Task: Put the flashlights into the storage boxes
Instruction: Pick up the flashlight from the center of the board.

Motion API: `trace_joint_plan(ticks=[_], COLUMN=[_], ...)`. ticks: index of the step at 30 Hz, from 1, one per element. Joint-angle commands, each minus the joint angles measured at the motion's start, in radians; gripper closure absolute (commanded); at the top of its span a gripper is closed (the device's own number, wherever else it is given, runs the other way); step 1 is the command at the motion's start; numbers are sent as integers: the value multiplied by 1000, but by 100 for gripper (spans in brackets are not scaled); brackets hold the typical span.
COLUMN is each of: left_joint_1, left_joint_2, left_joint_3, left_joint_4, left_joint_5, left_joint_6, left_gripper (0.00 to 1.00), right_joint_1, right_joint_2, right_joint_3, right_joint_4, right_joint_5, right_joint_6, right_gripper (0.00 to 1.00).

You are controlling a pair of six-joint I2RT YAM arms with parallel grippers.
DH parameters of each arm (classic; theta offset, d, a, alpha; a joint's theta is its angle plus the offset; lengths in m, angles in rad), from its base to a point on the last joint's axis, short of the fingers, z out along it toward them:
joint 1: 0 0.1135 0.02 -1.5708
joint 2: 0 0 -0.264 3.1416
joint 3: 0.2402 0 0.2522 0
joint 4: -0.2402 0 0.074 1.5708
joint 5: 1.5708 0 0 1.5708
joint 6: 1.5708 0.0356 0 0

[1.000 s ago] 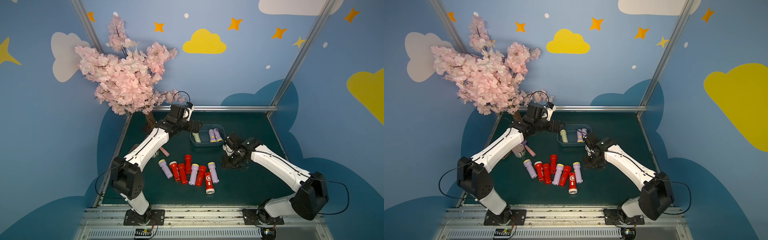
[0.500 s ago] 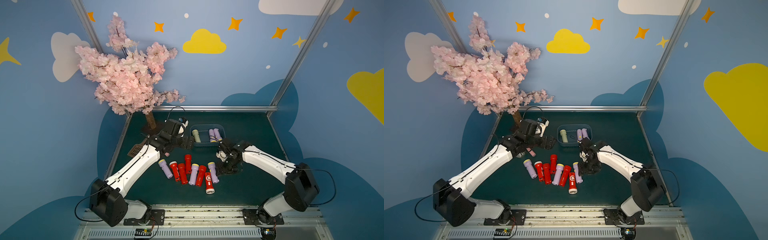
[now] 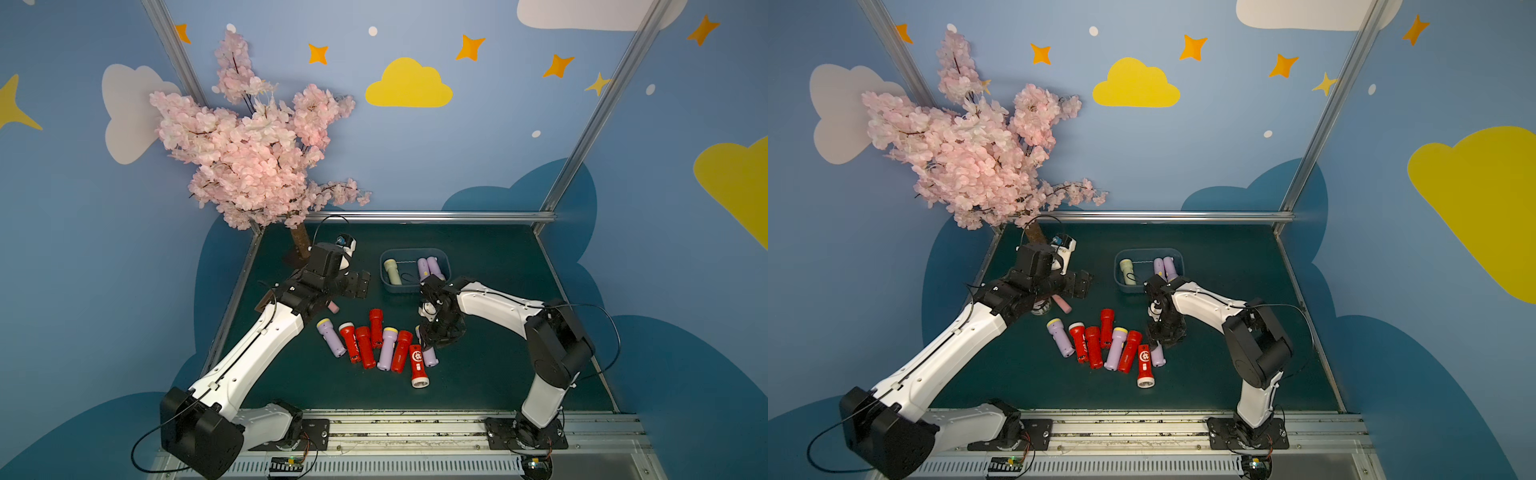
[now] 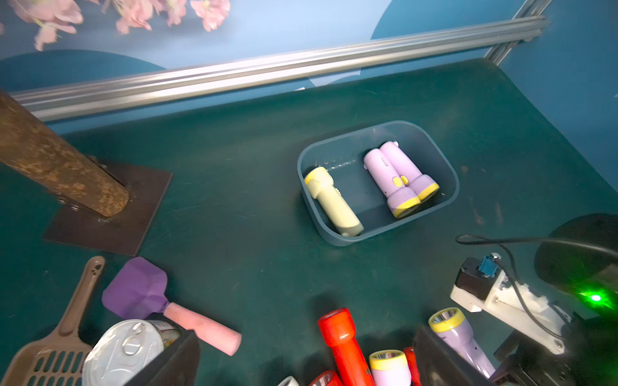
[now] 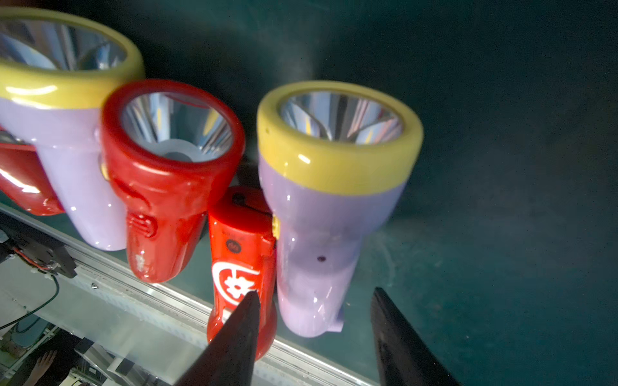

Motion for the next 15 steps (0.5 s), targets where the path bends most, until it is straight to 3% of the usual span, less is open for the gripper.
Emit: trace_joint_plan(ticks=[1, 15], left_joint_1=[17, 33], left_joint_2=[-18, 13], left_joint_3=[1, 40], left_joint_4=[16, 19], left_joint_5=[-13, -8], left_joint_6=[22, 2], left_gripper=[1, 1], right_joint_1=[-6, -14], right_joint_2=[38, 79], right_joint_3=[20, 19], right_joint_4=[-12, -7], right_joint_5=[10, -3], right_joint_6=[-27, -96], right_gripper=[47, 50])
